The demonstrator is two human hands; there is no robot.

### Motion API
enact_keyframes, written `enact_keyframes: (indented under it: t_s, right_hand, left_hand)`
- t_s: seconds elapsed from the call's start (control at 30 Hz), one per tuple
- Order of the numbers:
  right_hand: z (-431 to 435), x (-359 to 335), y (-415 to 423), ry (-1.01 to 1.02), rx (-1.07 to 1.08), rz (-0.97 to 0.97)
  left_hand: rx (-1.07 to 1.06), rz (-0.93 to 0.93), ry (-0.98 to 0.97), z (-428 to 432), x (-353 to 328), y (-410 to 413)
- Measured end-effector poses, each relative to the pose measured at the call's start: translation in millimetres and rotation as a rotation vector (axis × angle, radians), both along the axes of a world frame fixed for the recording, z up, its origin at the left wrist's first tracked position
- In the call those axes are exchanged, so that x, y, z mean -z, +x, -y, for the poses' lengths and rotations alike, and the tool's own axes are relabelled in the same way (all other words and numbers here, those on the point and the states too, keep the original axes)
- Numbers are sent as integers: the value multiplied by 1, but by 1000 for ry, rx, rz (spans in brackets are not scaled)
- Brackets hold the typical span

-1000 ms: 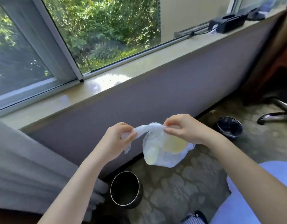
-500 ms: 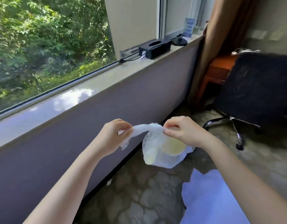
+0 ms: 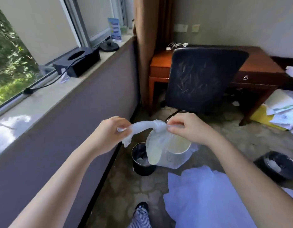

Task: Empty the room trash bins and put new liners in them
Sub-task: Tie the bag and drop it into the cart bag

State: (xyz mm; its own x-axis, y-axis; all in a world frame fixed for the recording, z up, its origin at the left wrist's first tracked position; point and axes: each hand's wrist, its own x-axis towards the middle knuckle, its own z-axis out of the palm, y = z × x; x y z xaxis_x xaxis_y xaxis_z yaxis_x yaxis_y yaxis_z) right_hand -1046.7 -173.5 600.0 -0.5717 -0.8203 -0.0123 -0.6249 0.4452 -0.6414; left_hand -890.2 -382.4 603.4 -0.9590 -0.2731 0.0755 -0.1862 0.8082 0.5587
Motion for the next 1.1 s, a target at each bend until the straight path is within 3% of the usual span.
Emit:
enact_keyframes:
  t_s: [0.27,0.5,0.8,1.1]
  right_hand:
    - [62,3,-106,14,196,1]
    - [62,10,-178,12,328,49]
    - [27,28,-302,-16,430,74]
    - [-68,37,-513,-30,521,52]
  left_hand:
    - [170,43,54,87,7,-153]
    - [300,52,72,96,22,-258]
    - [426,65,65,63,32,-408]
    - [496,82,73,-34,40,-636]
